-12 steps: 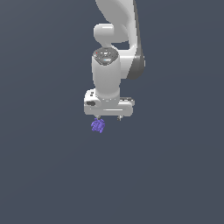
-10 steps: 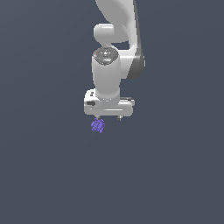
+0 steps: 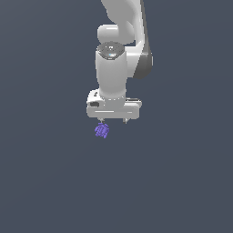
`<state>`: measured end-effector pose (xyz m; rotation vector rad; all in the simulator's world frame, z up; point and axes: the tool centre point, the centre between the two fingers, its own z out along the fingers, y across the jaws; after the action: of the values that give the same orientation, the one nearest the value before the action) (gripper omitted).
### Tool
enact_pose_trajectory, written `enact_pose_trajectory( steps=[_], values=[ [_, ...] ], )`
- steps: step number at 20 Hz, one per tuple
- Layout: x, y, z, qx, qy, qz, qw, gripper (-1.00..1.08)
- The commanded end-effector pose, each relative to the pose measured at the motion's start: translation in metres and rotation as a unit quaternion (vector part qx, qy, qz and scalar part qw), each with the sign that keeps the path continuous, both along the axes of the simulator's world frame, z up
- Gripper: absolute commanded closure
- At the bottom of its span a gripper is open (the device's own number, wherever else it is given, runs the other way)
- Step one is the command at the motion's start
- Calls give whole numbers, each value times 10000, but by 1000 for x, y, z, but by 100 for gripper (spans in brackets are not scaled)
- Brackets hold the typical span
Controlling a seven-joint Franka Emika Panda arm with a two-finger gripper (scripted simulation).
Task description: Pick up the object and move it to a goal position.
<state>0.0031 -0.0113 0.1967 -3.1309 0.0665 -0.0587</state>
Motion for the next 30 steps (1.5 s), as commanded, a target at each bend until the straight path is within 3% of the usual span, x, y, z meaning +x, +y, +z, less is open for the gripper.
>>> enact_pose_trajectory(
  steps=[1, 9, 19, 30],
  values=[
    [0, 0, -1, 0, 5, -5, 10000, -92],
    [-11, -18, -30, 18, 58, -368, 9993, -92],
    [-46, -60, -94, 0, 169, -1217, 9924, -92],
    [-55, -69, -109, -15, 196, -1393, 9901, -92]
  ],
)
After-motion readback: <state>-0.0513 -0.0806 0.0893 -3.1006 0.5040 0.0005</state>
